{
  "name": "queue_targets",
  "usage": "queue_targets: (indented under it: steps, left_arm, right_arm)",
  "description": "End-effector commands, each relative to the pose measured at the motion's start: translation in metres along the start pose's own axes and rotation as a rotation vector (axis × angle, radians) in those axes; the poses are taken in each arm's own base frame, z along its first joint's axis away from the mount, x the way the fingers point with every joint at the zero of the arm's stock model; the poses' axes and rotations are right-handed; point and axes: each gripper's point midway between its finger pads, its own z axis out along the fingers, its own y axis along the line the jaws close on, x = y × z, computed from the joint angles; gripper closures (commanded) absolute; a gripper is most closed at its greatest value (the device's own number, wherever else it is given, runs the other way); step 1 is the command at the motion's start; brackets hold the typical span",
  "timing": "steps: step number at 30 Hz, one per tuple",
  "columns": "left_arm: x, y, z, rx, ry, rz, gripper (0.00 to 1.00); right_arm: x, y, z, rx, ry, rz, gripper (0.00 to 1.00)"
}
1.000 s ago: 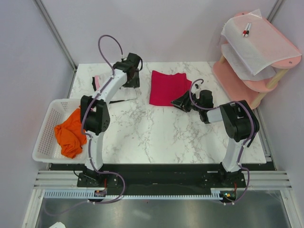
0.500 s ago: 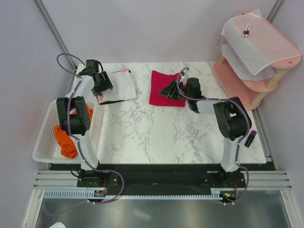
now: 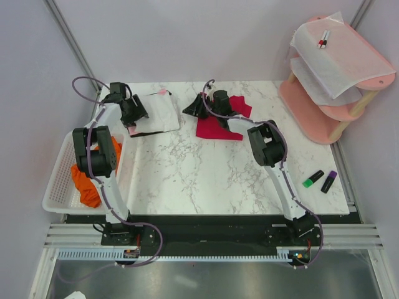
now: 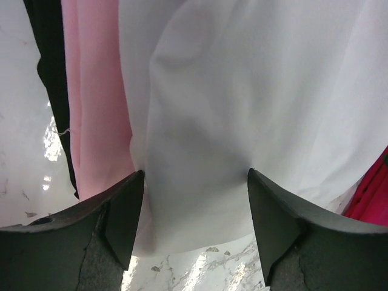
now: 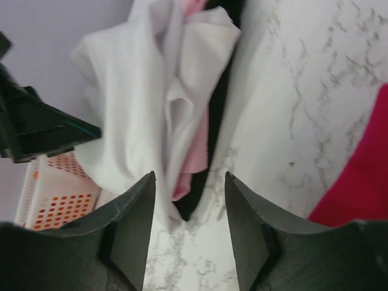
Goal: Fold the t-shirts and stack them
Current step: Put the neatly folded tshirt into the corner of the board with the left arm
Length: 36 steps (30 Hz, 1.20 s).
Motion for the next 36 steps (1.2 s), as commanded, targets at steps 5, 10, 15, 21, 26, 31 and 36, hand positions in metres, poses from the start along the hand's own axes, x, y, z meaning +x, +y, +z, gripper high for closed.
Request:
queue_targets:
  steps: [5, 10, 15, 21, 26, 31, 36]
  left_arm:
    - [-0.033, -0.003, -0.001, 0.064, -0.109, -0.074, 0.25]
    - [-0.044, -0.006, 0.008, 0.092, -0.136, -0.084, 0.26]
    - [-0.053, -0.013, 0.019, 0.134, -0.146, -0.092, 0.37]
    - [-0.066, -0.031, 0.011, 0.257, -0.171, -0.086, 0.98]
    - [-0.081, -0.04, -0.014, 0.321, -0.248, -0.079, 0.98]
    - [-0.097, -0.043, -0.034, 0.439, -0.301, -0.107, 0.98]
    - [-0.101, -0.03, -0.038, 0.472, -0.321, -0.147, 0.98]
  right_arm:
    - [-0.003, 0.009, 0.026, -0.015, -0.044, -0.029, 0.38]
    - [-0.005, 0.021, 0.033, -0.057, -0.073, -0.015, 0.36]
    - [0.0, 0.025, 0.032, -0.077, -0.058, 0.006, 0.36]
    - [0.02, 0.013, 0.022, -0.053, -0.037, 0.019, 0.36]
    - [0.031, 0.005, 0.018, -0.043, -0.026, 0.033, 0.36]
    - [0.041, -0.002, 0.016, -0.036, -0.019, 0.053, 0.36]
    - [0.049, -0.007, 0.015, -0.032, -0.006, 0.063, 0.35]
